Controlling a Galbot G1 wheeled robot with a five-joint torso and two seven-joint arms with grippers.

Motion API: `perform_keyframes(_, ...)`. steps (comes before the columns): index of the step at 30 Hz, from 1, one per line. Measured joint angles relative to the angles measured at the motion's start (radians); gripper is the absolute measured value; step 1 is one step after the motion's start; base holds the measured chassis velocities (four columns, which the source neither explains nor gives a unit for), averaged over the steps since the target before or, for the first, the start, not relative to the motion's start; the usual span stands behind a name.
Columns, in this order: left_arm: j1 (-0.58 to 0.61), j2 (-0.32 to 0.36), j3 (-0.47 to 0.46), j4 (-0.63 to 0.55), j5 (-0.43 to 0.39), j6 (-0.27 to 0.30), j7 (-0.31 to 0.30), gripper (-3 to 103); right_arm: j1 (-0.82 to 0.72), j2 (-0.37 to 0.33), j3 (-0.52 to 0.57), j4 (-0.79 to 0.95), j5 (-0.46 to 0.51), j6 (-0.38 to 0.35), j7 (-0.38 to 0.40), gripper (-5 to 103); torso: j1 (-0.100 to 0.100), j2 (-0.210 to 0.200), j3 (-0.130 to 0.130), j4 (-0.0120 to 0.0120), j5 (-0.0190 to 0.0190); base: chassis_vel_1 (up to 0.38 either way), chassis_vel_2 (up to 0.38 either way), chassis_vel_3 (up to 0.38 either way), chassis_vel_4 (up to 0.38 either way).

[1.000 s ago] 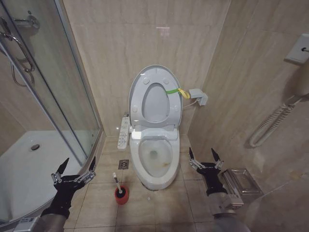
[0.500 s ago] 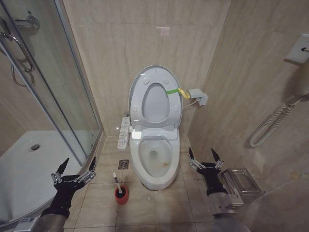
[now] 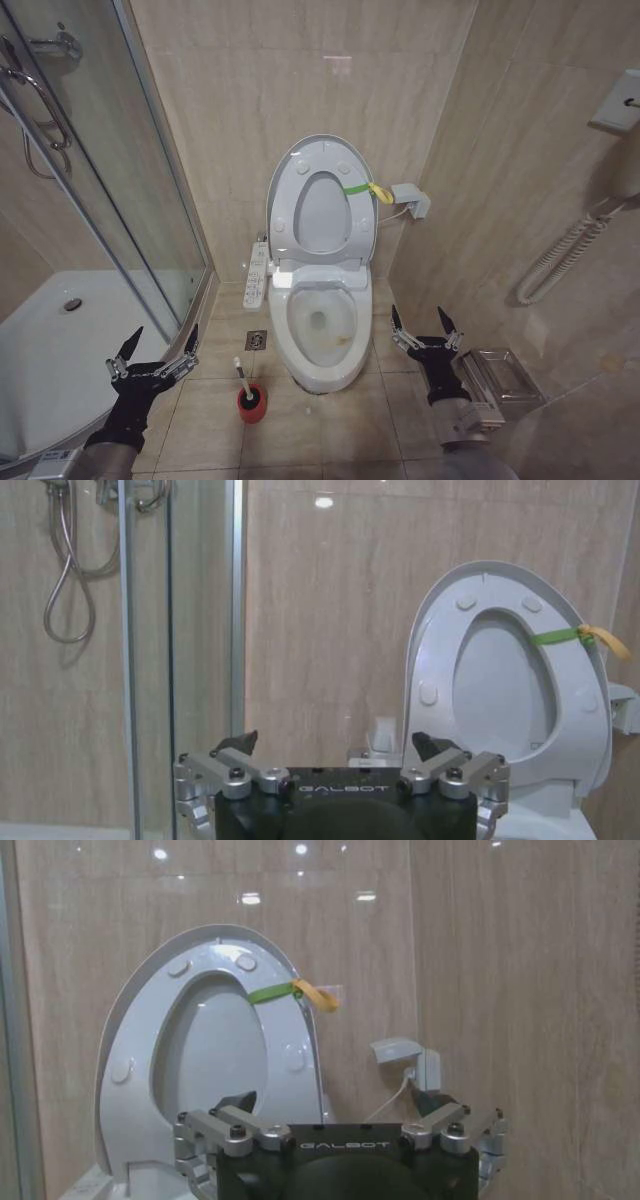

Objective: Open the toilet lid, clean the toilet bowl with a toilet brush, close the toilet lid, and flush.

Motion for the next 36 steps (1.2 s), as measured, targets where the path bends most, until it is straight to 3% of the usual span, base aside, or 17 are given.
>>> perform_keyframes(36,0.0,0.0,0.0,0.0,0.0,0.0,0.0,100,0.0,0.0,0.0,0.0,0.0,0.0,0.0,100,0.0,0.0,0.0,0.0,0.0,0.0,0.0,0.0,0.0)
